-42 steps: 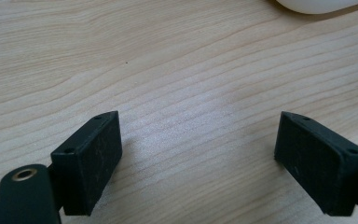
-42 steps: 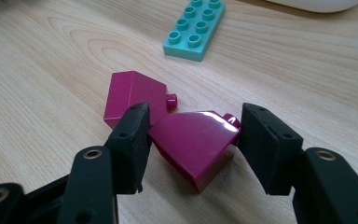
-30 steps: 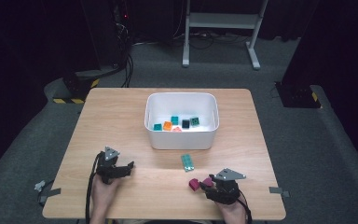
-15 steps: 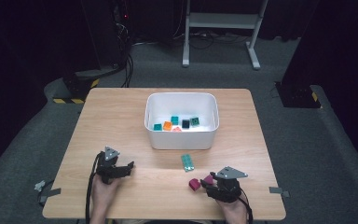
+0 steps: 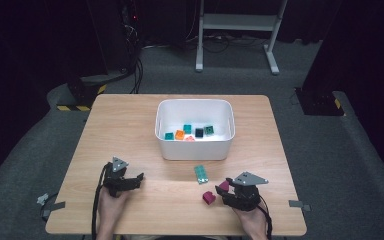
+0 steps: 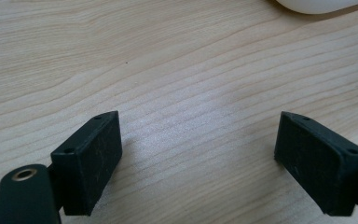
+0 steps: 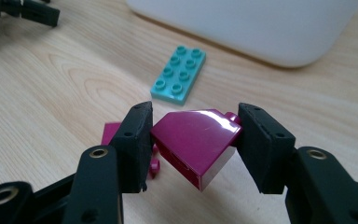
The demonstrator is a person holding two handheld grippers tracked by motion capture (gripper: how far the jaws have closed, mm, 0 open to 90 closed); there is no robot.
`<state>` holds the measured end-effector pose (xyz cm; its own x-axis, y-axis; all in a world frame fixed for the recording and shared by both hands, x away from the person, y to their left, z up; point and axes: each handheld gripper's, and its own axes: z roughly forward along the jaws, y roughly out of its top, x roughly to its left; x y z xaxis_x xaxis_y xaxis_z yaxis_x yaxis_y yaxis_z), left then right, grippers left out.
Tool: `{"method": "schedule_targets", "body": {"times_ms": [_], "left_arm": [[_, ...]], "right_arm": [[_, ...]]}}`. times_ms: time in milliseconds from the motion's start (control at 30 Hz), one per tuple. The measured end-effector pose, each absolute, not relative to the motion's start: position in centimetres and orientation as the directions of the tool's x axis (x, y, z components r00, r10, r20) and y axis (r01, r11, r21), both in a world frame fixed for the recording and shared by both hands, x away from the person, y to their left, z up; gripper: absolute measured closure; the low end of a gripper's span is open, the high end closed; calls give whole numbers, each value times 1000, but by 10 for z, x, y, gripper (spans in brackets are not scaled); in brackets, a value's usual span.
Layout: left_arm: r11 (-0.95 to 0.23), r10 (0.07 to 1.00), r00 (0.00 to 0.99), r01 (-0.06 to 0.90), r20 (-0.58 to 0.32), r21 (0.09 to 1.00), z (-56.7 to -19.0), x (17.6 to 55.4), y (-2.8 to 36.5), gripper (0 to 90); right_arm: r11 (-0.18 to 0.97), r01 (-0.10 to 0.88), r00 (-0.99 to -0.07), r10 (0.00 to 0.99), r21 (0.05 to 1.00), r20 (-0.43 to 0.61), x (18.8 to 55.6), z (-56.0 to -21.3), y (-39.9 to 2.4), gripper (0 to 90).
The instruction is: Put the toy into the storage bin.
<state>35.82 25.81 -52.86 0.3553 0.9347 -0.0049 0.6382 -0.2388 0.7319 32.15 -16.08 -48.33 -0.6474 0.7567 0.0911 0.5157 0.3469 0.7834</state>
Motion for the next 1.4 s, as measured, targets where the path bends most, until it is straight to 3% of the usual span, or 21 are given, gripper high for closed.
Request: {"method": "schedule_targets", "body": {"times_ms": [700,1400], "left_arm": [[-239,935,355,638,-4,732,-529,358,258,150],[-239,935,355,638,-4,732,-529,358,258,150]], "right_arm": [[278,476,-663,737,834,132,351,-426,-164,477],[295,409,-693,716,863,83,386,-362,-149,477]]}}
